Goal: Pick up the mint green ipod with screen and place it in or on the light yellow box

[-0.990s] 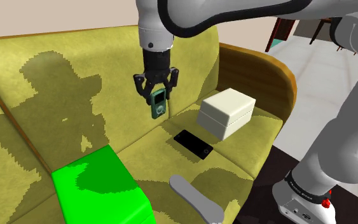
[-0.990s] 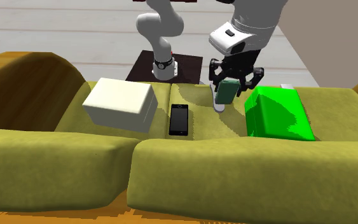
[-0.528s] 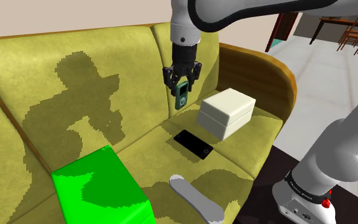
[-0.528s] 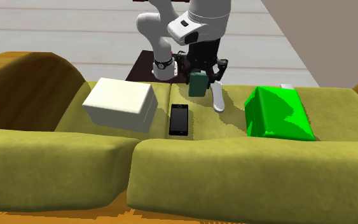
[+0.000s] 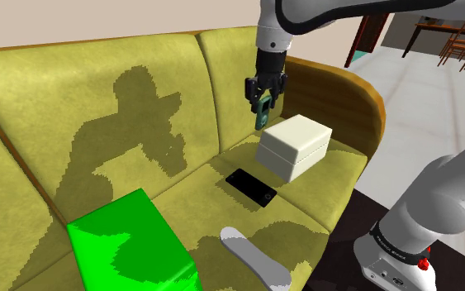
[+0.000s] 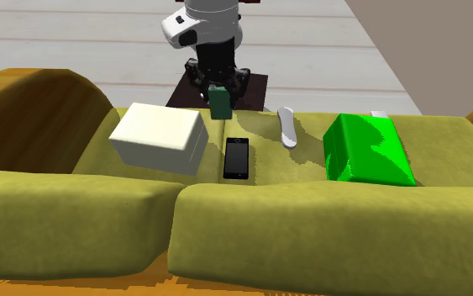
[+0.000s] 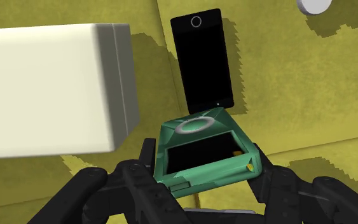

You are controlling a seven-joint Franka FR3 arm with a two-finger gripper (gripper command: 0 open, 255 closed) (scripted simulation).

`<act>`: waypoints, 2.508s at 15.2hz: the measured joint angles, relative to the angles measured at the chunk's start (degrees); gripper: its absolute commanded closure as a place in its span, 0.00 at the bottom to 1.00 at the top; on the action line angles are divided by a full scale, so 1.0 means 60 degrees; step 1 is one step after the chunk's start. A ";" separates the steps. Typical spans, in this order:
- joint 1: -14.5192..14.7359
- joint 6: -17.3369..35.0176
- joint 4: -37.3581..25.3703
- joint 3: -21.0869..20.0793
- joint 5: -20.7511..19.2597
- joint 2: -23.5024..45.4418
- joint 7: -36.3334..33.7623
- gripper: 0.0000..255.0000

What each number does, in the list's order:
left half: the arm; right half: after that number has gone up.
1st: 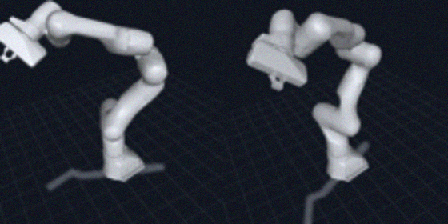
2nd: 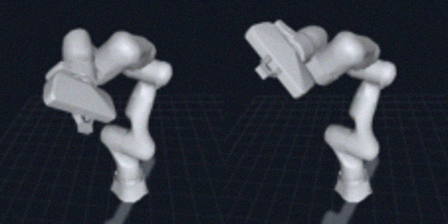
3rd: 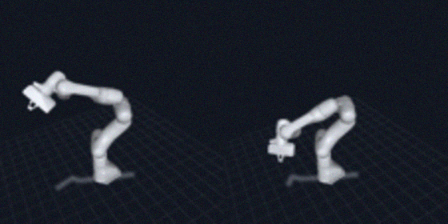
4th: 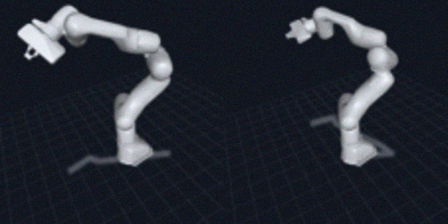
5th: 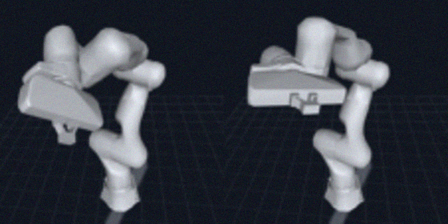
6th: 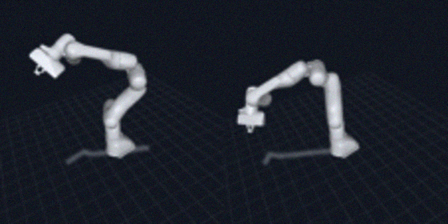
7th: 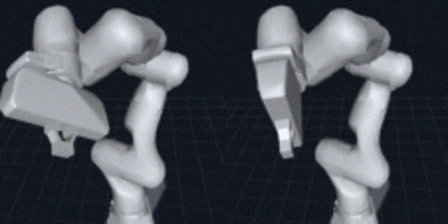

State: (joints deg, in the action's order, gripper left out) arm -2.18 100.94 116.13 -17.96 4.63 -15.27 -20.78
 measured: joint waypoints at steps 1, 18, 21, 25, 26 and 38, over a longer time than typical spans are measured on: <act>-0.0085 0.0012 0.0181 0.0178 -0.0002 -0.0165 0.0270 1.00; -0.1477 -0.0058 0.0951 0.2787 -0.0752 -0.0911 0.4027 1.00; -0.1508 0.0289 0.1299 0.2844 -0.0774 -0.0912 0.4116 1.00; -0.1502 0.0800 0.1771 0.2835 -0.0772 -0.0872 0.4107 1.00; -0.1504 0.0927 0.1891 0.2838 -0.0774 -0.0865 0.4111 1.00; -0.1502 0.2035 0.2792 0.2831 -0.0774 -0.0660 0.4100 1.00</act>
State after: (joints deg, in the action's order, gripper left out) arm -11.20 113.15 132.88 -0.97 -0.02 -19.23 3.82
